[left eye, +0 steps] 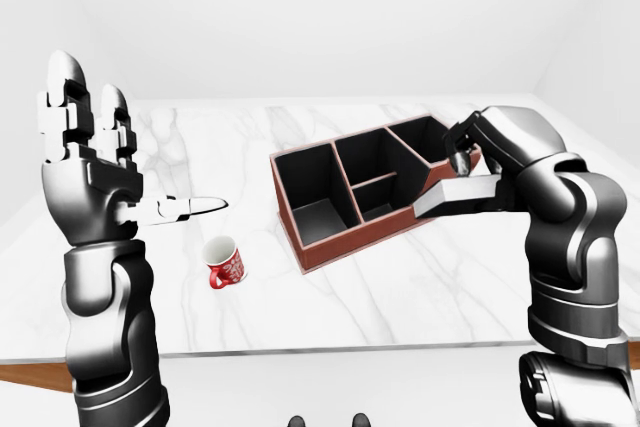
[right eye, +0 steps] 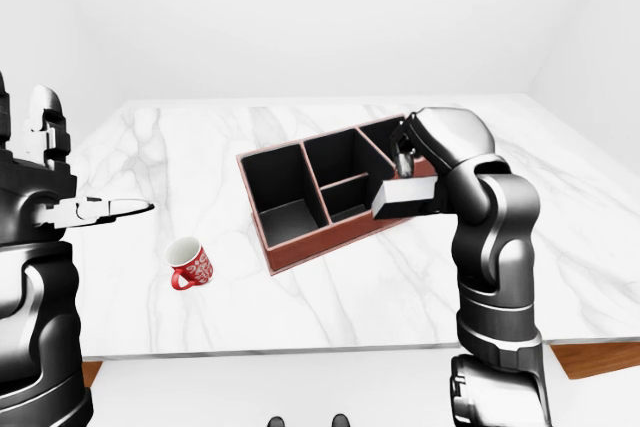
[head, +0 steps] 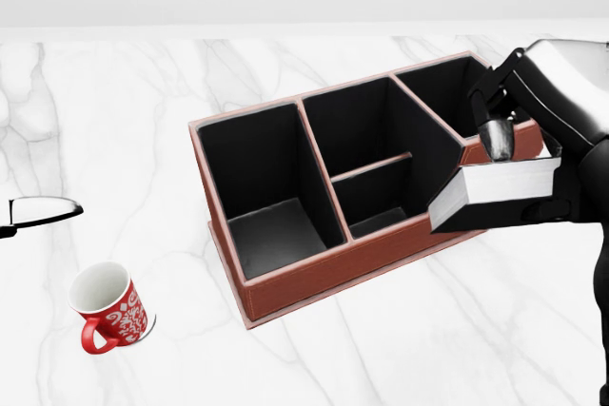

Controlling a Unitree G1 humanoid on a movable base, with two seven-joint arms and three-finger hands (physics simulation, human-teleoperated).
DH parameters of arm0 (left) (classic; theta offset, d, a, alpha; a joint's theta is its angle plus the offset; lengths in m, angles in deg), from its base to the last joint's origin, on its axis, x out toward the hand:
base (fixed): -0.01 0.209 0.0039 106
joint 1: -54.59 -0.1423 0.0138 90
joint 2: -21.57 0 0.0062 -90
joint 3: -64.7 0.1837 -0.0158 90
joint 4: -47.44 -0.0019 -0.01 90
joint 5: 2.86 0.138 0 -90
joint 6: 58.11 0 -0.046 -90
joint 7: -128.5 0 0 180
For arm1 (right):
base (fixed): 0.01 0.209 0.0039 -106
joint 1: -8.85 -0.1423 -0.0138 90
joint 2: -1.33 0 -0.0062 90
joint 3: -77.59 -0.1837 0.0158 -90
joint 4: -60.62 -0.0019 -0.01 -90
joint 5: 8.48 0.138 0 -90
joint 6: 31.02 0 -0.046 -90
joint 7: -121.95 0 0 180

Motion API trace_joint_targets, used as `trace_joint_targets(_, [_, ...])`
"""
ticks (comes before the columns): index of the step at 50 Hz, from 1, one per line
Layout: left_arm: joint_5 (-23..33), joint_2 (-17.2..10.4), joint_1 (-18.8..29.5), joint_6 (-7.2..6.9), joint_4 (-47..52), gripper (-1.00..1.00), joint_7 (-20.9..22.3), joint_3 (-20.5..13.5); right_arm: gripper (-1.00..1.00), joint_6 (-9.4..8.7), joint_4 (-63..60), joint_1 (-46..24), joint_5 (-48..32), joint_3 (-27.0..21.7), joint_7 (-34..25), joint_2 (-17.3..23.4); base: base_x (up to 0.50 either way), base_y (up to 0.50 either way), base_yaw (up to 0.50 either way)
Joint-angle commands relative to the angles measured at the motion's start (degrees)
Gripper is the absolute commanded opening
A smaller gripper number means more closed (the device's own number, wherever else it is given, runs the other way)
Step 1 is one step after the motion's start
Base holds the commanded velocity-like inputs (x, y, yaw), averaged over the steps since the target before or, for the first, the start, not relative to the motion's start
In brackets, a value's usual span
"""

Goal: Pick up the book and place it in the back compartment of the caddy.

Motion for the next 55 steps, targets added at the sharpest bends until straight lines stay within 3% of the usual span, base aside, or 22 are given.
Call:
trace_joint_targets(1, [-0.1,-0.1,0.2,0.0,-0.1,1.0,-0.1,0.0,-1.0,0.0,0.3,-3.3,0.3,1.8,0.0,-1.6,0.0,0.0,0.0])
trace_joint_targets(55, [-0.5,-0.4,0.3,0.0,0.2,1.0,-0.2,-0.4,-1.0,0.0,7.3,-8.3,-2.8,6.9,0.0,-7.9,0.0,0.0,0.0])
